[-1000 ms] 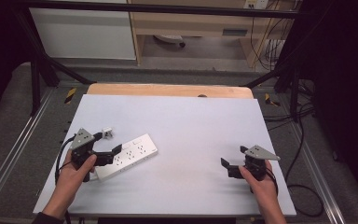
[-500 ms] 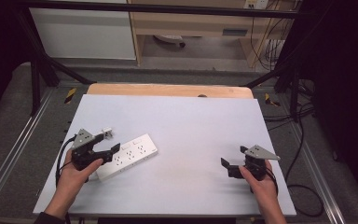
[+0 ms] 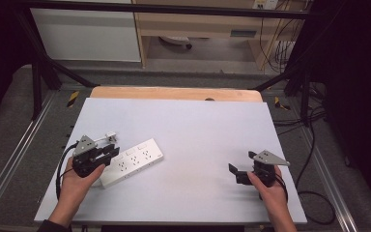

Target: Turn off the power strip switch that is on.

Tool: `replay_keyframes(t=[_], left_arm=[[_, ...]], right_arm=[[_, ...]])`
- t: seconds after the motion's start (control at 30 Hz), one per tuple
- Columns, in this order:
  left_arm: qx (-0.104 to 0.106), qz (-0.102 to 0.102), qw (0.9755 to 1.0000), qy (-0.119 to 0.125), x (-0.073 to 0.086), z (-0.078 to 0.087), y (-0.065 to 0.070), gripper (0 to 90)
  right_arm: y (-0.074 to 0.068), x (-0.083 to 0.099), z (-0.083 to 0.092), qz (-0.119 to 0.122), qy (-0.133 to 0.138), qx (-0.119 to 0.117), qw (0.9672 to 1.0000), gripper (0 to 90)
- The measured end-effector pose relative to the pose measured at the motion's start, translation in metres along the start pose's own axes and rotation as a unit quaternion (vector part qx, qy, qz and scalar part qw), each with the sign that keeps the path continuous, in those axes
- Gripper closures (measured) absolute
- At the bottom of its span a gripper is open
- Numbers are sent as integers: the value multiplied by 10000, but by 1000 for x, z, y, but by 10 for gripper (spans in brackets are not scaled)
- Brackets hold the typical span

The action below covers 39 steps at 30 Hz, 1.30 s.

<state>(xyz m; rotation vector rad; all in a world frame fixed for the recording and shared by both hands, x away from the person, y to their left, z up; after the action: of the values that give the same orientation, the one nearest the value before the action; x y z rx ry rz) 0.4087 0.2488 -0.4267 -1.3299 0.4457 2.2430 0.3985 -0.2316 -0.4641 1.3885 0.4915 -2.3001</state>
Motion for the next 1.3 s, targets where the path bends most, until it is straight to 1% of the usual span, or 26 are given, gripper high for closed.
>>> replay_keyframes(t=[0.13, 0.23, 0.4, 0.6, 0.77, 1.0, 1.03, 1.3], left_arm=[[83, 35, 10000, -22, 2, 1, -1, 811], [151, 31, 9998, -87, 4, 1, 0, 850], [191, 28, 9995, -245, 7, -2, -1, 892], [220, 82, 9990, -387, 9, -9, -3, 900], [262, 65, 9983, -513, 11, -17, -5, 900], [279, 130, 9976, -612, 11, -23, -7, 900], [274, 159, 9976, -623, 11, -24, -7, 900], [210, 176, 9969, -732, 13, -29, -10, 900]], right_arm=[[0, 0, 1, -18, 14, 2, 10000, 47], [0, 0, 0, -24, 9, 4, 10000, 46], [0, 0, 0, -16, -4, 3, 10000, 46], [1, 0, 0, -18, -17, 16, 10000, 46], [1, 0, -1, -37, -31, 30, 10000, 46], [2, 1, 0, -37, -32, 43, 10000, 43], [2, 1, 0, -35, -32, 40, 10000, 42], [2, 1, 0, -52, -33, 33, 10000, 41]])
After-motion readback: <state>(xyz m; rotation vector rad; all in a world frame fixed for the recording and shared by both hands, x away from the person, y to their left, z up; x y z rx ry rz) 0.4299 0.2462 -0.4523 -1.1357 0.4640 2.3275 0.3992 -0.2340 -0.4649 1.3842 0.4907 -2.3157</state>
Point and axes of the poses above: each handheld gripper's, and its own axes: z roughly backward along the jaws, x roughly out of its underside, y roughly to its right, the point moved 5 cm from there along -z, roughly forward along the jaws, and after that the axes turned 2 degrees about -z, right-handed, at the moved point
